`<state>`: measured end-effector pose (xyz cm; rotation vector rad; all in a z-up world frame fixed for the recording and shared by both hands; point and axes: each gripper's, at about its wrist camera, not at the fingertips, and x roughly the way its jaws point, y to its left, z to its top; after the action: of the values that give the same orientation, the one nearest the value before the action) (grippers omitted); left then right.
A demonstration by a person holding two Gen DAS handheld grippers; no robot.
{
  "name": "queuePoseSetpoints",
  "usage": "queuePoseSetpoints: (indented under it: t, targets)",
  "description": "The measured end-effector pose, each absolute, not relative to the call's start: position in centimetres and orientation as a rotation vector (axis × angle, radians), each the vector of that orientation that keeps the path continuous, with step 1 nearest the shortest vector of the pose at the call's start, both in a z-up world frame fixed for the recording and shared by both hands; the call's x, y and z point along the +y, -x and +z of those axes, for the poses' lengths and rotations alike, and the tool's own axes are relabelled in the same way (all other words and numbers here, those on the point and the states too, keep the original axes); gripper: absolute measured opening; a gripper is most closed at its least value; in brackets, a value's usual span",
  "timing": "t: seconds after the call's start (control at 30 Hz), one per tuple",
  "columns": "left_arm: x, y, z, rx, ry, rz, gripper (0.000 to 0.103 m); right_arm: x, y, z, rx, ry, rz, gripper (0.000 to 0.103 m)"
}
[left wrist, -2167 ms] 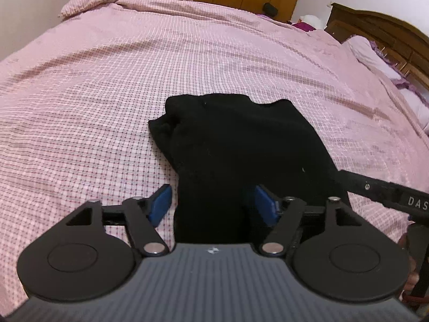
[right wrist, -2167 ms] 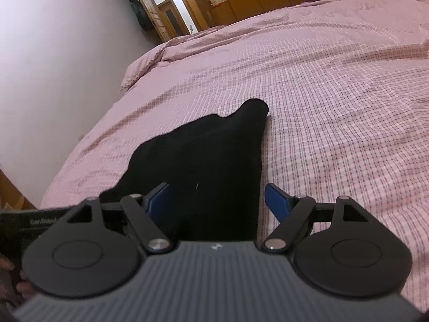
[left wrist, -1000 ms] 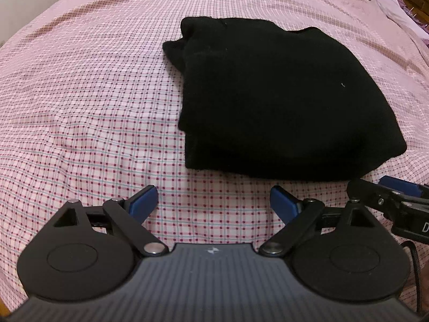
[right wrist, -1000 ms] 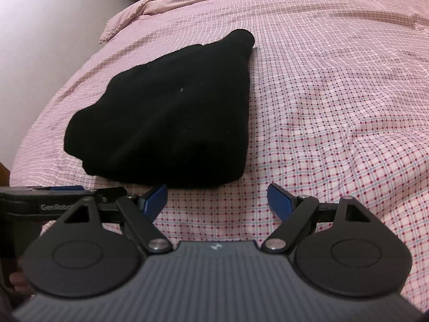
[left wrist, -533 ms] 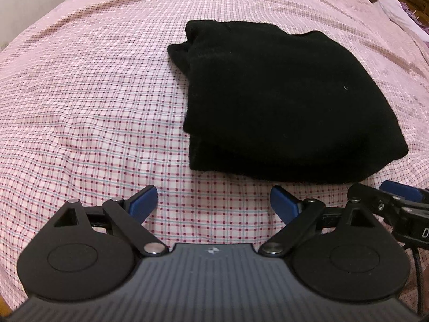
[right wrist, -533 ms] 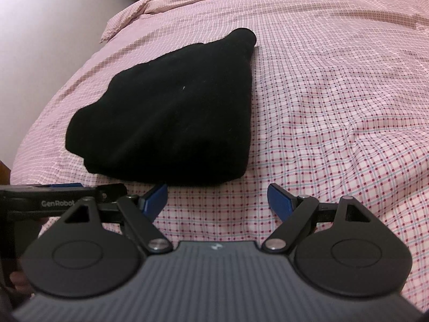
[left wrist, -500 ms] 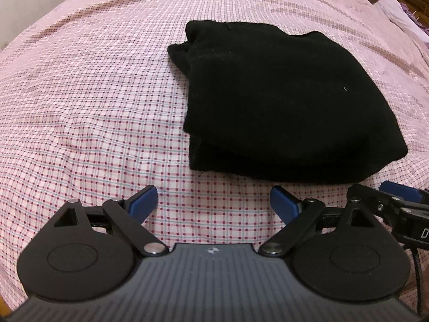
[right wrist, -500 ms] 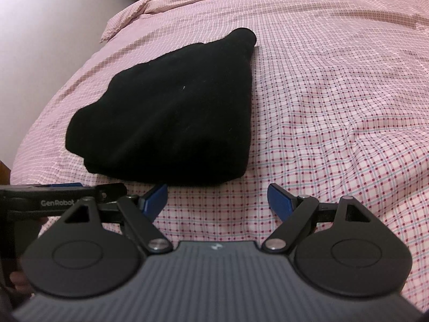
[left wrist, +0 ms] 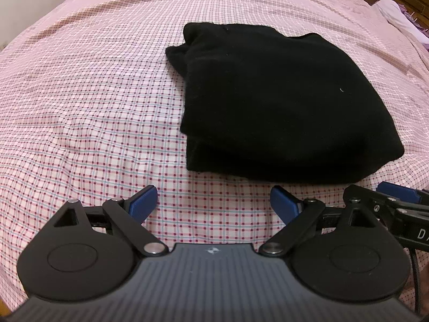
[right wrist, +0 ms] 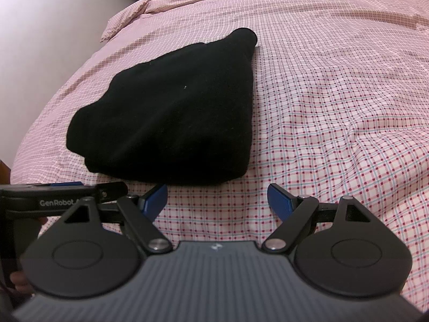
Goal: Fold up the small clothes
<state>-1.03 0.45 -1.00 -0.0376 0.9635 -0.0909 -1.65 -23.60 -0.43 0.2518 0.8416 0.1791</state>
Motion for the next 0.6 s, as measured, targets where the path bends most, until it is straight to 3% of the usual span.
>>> queuePoseSetpoints:
  t: [0.6]
  targets:
    - [0.38, 0.87, -0.92, 0.964, 0.034, -0.091, 0.094, -23.60, 1.64, -0.41, 0.842, -0.252, 0.179, 0.083]
